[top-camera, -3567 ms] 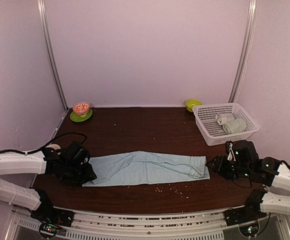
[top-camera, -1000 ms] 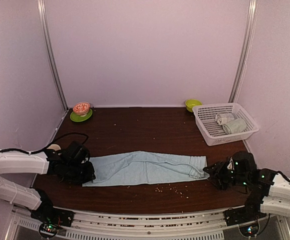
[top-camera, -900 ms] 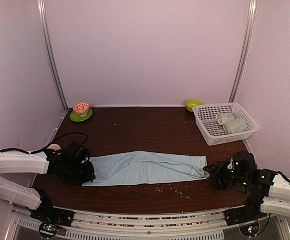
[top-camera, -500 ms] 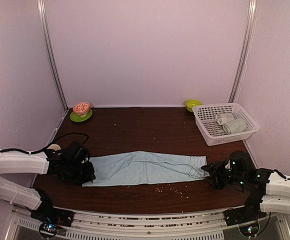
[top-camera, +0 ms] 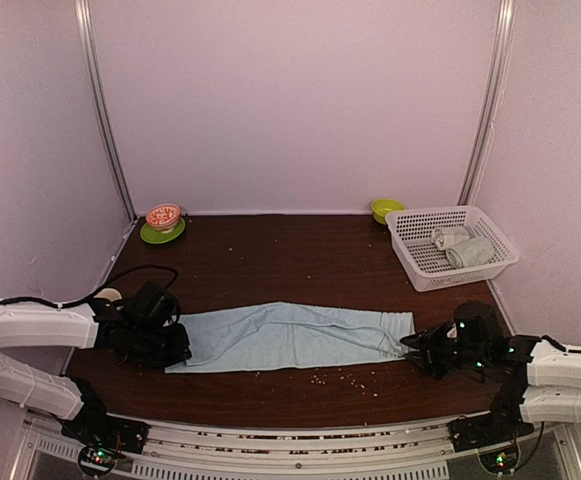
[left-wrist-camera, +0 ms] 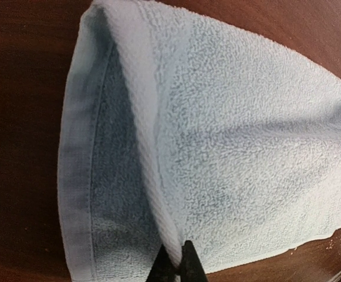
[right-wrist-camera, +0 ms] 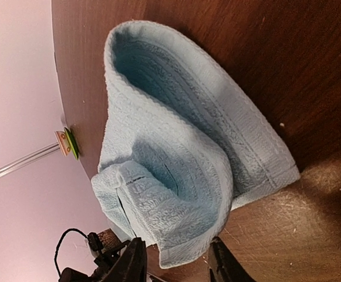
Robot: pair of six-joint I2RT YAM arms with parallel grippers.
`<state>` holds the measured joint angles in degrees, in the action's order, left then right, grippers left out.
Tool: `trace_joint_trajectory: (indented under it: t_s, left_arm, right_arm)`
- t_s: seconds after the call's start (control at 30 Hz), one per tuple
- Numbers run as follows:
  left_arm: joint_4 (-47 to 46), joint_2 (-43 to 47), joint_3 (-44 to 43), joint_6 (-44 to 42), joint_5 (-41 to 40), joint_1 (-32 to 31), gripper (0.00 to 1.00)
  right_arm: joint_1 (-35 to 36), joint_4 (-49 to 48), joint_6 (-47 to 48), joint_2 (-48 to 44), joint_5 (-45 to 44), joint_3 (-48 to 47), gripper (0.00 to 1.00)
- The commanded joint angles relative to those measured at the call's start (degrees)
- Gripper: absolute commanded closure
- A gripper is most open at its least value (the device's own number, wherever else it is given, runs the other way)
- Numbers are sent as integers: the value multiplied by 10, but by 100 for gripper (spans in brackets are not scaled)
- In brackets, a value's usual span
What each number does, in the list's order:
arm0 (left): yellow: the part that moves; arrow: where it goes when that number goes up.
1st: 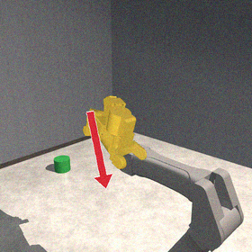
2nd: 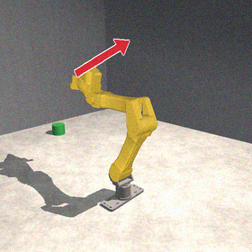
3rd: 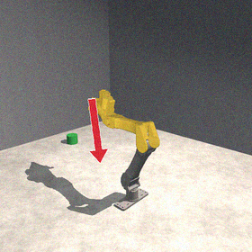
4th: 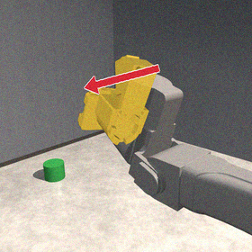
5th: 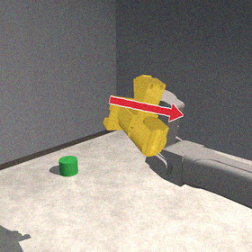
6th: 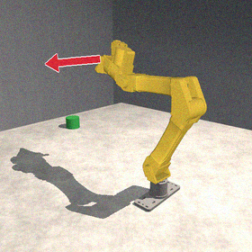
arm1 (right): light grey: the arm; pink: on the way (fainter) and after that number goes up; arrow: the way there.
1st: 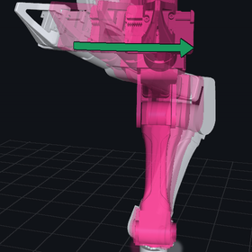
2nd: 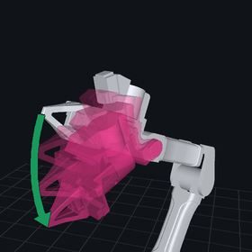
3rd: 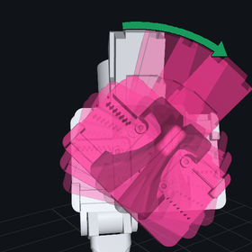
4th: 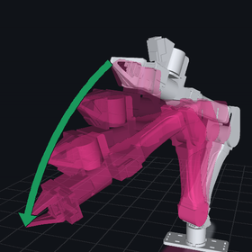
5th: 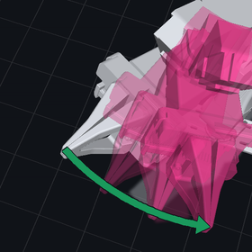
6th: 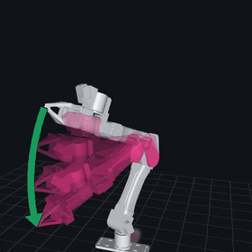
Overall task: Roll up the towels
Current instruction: Pick up the towel from the center of the board.
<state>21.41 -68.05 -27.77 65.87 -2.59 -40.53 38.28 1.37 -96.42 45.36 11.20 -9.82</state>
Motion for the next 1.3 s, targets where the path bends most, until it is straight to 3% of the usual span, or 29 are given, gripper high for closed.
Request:
trace_joint_trajectory:
  t_s: [0.0, 0.13, 0.7, 1.13, 1.27]
  left_arm:
    - [-8, 4, -16, -8, -8, 3, 100]
    - [-6, 6, -15, -8, -8, 3, 100]
    - [-6, 14, -10, -9, -11, 3, 100]
    - [-4, 9, -22, -14, -11, 3, 100]
    - [2, 14, -21, -13, -13, 3, 100]
  right_arm:
    - [4, -14, -2, 3, 13, -7, 63]
    - [6, -4, -1, -5, 19, -7, 55]
    - [32, 25, -17, -12, 4, 0, 50]
    - [32, -19, -32, 18, -27, 14, 60]
    - [32, -23, -29, 24, -30, 11, 72]
